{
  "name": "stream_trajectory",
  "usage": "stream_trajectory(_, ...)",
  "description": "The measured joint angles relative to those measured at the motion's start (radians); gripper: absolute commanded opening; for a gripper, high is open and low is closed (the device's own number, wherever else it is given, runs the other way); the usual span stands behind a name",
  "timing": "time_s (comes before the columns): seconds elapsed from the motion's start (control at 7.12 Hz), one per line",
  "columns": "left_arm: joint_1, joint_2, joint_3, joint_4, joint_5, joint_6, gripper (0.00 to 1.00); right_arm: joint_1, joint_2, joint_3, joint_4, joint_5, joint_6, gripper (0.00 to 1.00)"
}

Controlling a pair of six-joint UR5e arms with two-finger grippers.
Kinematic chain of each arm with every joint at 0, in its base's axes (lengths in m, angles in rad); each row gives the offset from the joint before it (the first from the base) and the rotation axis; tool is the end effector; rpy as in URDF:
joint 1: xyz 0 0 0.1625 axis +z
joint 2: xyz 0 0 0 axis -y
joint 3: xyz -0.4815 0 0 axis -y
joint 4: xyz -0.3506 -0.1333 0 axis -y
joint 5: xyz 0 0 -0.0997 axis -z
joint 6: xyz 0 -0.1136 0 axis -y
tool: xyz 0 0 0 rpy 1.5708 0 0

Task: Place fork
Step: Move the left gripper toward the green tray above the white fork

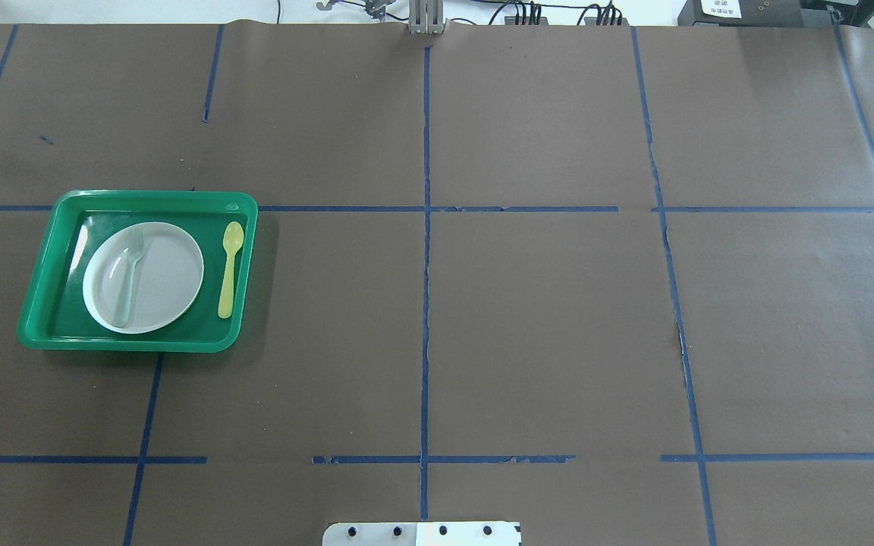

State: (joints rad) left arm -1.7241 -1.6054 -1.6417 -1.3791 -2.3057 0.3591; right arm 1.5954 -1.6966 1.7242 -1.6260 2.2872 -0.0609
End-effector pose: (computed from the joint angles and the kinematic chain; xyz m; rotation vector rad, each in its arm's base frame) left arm -0.1263 -0.4433 0.6993 0.1067 0.7322 0.1647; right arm 0.0682 -0.3858 0.7189 0.0042 -0.7168 -0.0248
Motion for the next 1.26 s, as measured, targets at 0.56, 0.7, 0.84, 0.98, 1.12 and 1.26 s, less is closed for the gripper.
stream_trajectory(0.56, 0.011, -0.007, -0.012, 0.006, 0.007, -0.009, 1.0, 0.0, 0.0, 0.0, 0.0, 0.0, 0.0, 1.0)
stream_trajectory(0.7, 0.015, -0.001, -0.012, -0.014, 0.002, -0.013, 1.0, 0.0, 0.0, 0.0, 0.0, 0.0, 0.0, 1.0)
stream_trajectory(0.84, 0.024, 0.002, -0.011, -0.042, -0.006, -0.029, 1.0, 0.0, 0.0, 0.0, 0.0, 0.0, 0.0, 1.0)
stream_trajectory(0.98, 0.056, 0.002, -0.019, -0.072, -0.018, -0.097, 1.0, 0.0, 0.0, 0.0, 0.0, 0.0, 0.0, 1.0)
stream_trajectory(1.12, 0.133, 0.0, -0.041, -0.123, -0.028, -0.236, 1.0, 0.0, 0.0, 0.0, 0.0, 0.0, 0.0, 1.0)
stream_trajectory(1.26, 0.232, -0.003, -0.072, -0.193, -0.03, -0.392, 1.0, 0.0, 0.0, 0.0, 0.0, 0.0, 0.0, 1.0)
